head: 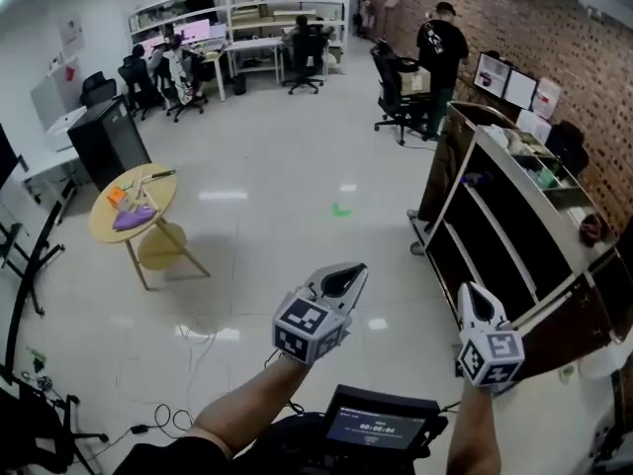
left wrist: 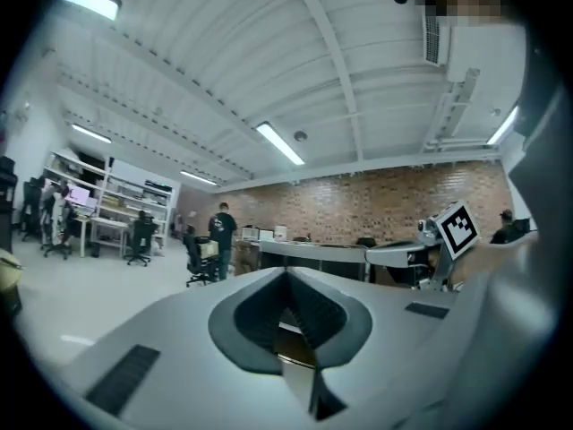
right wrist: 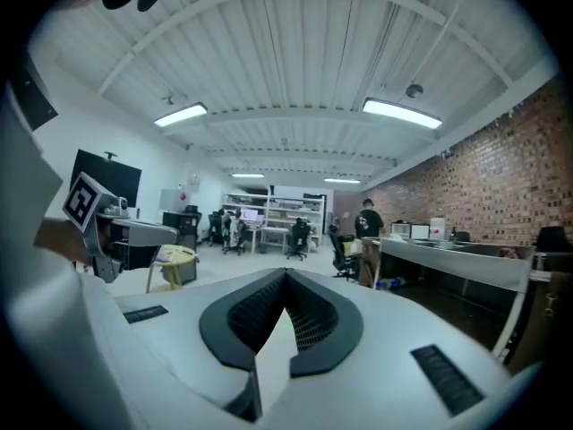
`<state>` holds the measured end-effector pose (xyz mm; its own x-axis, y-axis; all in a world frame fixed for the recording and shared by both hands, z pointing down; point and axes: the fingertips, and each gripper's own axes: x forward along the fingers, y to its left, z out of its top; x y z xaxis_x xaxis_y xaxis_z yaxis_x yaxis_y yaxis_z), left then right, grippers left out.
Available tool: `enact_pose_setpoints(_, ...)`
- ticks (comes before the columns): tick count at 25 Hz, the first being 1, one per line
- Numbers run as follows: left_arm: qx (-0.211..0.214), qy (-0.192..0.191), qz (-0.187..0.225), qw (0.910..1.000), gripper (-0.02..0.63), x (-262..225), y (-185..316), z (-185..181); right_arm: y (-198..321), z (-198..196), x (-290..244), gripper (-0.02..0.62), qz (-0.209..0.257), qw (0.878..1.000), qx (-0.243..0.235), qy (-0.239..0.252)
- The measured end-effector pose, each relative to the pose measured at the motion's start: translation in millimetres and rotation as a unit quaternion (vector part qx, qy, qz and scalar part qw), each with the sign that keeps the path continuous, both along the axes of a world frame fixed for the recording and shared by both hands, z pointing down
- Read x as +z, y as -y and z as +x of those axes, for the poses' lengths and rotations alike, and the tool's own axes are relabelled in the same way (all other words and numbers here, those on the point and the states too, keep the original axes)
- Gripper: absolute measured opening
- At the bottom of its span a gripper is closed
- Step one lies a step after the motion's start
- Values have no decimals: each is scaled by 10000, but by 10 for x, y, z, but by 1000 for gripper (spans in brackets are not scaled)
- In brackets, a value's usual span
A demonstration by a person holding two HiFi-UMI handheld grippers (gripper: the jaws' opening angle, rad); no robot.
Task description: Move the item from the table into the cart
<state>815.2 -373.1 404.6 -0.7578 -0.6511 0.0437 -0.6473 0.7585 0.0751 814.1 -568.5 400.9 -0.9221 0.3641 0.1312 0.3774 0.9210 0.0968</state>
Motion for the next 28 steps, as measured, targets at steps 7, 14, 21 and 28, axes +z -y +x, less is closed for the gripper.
enact_pose_setpoints(7,-1735,-231,-11,9846,0,32,-1111,-1077,-1077,-1516,9,0,-102,9866,-1630,-39)
enact_pose_setpoints(14,-3073,-254,47,9513,0,54,-2391,-1706,-2384,-2690,13,0,-148,9585,-2843,-114)
enact_pose_setpoints(21,-3945,-334,163,9181,0,238,-4611,-2317,-4720,-3753,168,0,-82,9316,-3632,-114)
enact_pose_setpoints(28,-4475,-353,255,8932,0,421,-6798,-2680,-6976,-4354,219,0,35,9119,-4100,-193)
